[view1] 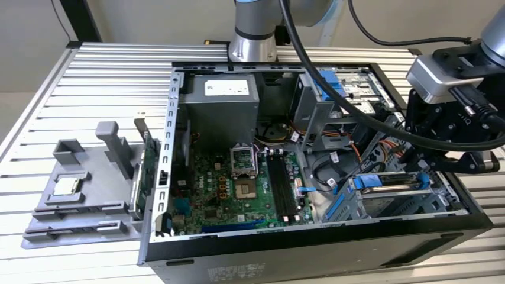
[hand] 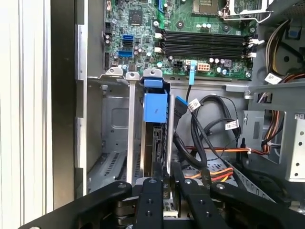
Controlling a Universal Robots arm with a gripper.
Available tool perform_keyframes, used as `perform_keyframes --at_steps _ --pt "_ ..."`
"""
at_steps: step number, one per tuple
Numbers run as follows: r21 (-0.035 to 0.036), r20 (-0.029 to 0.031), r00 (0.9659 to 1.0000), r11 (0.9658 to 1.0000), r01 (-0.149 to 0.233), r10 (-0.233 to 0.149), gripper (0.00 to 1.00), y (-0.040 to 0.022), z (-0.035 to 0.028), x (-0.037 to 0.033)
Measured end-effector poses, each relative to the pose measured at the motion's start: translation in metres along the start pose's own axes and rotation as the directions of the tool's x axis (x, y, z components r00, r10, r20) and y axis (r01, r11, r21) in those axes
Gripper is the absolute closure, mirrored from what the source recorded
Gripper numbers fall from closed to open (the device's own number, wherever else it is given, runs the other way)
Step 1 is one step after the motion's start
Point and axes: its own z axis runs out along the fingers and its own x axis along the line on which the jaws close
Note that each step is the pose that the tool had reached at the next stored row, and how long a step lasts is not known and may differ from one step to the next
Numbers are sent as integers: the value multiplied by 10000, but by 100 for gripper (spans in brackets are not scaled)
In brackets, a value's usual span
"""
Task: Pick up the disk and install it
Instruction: 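Insert the first disk wire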
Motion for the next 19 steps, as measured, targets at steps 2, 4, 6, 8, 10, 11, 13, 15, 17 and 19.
perform_keyframes --at_steps 2,4,6,8,10,11,13,15,17,19 --pt "23 -1 10000 10000 1 -1 100 34 -25 7" --pt "63 -2 10000 10000 1 -1 100 73 -55 13" --pt "152 -5 10000 9999 5 -5 100 119 -72 18" --pt "274 -13 10000 9996 8 -7 100 161 -86 17" --pt "370 -19 10000 9993 9 -9 100 184 -90 16" --pt "372 -18 10000 9993 11 -10 100 184 -90 16" --pt "374 -18 10000 9993 11 -11 100 184 -90 16" --pt "384 -20 10000 9993 11 -10 100 185 -91 16" --pt "494 -26 10000 9988 12 -11 100 194 -91 15" --pt "693 -36 10000 9976 19 -17 100 208 -90 15"
